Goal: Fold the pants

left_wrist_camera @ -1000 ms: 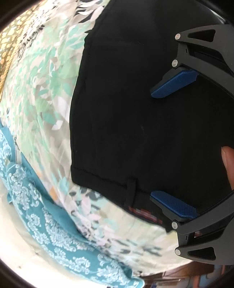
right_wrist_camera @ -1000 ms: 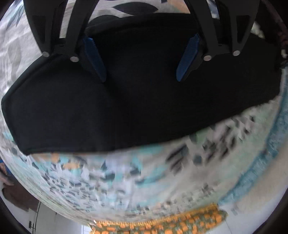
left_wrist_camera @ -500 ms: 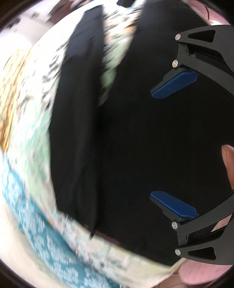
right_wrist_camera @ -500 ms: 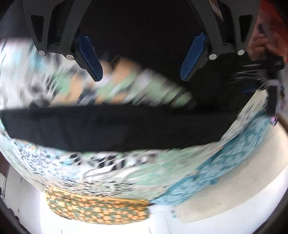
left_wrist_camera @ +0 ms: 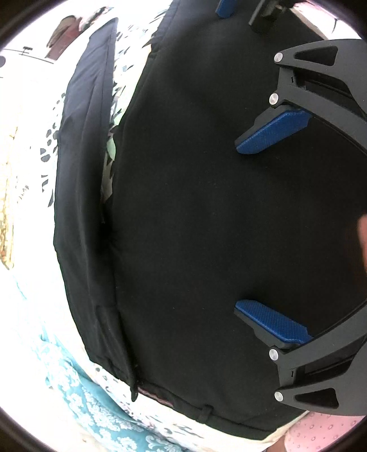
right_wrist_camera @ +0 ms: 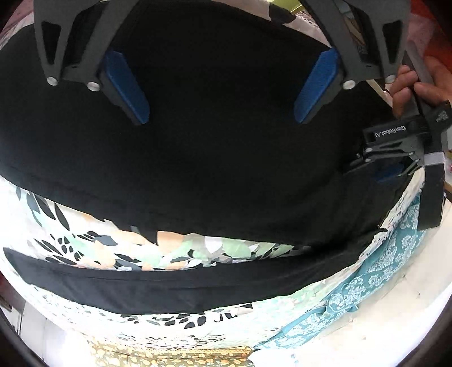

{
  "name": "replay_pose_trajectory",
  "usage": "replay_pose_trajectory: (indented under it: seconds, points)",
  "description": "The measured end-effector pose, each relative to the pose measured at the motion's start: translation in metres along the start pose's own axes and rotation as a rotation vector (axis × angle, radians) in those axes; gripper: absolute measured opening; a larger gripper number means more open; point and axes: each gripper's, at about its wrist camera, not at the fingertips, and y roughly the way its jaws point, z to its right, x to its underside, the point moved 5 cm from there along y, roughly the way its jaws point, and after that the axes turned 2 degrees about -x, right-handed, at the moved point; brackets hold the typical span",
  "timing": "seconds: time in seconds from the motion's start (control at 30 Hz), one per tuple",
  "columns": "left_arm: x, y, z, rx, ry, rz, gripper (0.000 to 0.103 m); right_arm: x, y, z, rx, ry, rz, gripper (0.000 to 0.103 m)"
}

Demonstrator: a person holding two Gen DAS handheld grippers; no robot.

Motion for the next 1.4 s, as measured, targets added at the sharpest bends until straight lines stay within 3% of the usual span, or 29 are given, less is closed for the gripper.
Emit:
replay_pose_trajectory:
  seconds: [0.13, 0.47, 0.7, 0.83, 0.97, 1.07, 1.13, 1.17, 1.2, 1.27, 1.4]
  points:
    - [0.000, 0.001, -0.003, 0.011, 0.000, -0.012, 0.103, 0.005, 0.005, -0.017, 0.072, -0.098, 0.003, 0.103]
    - [0.001, 0.003, -0.006, 0.015, 0.006, -0.019, 0.103, 0.004, 0.007, -0.016, 0.078, -0.106, 0.030, 0.103]
    - [0.000, 0.004, -0.007, 0.029, 0.019, -0.034, 0.103, 0.002, -0.005, -0.001, 0.066, -0.109, -0.047, 0.103]
    - [0.000, 0.004, -0.008, 0.035, 0.022, -0.041, 0.103, 0.008, -0.032, 0.065, 0.111, 0.050, -0.018, 0.103]
    - [0.000, 0.004, -0.007, 0.023, 0.020, -0.045, 0.103, 0.024, -0.070, 0.170, 0.217, 0.254, 0.033, 0.103]
    - [0.000, 0.004, -0.006, 0.017, 0.012, -0.049, 0.103, 0.040, -0.106, 0.271, 0.318, 0.477, 0.080, 0.103]
    - [0.000, 0.004, -0.005, 0.011, 0.008, -0.044, 0.103, 0.059, -0.132, 0.348, 0.385, 0.730, 0.136, 0.103]
    - [0.001, 0.003, -0.005, 0.009, 0.007, -0.043, 0.103, 0.067, -0.143, 0.375, 0.355, 0.856, 0.193, 0.103]
    - [0.001, 0.003, -0.004, 0.007, 0.007, -0.041, 0.103, 0.074, -0.152, 0.398, 0.253, 0.998, 0.279, 0.103]
    - [0.001, 0.002, -0.005, 0.010, -0.001, -0.045, 0.103, 0.073, -0.157, 0.406, 0.212, 1.111, 0.301, 0.103]
    - [-0.009, -0.007, -0.019, 0.021, -0.051, -0.064, 0.102, 0.036, -0.163, 0.356, 0.304, 0.873, 0.334, 0.103]
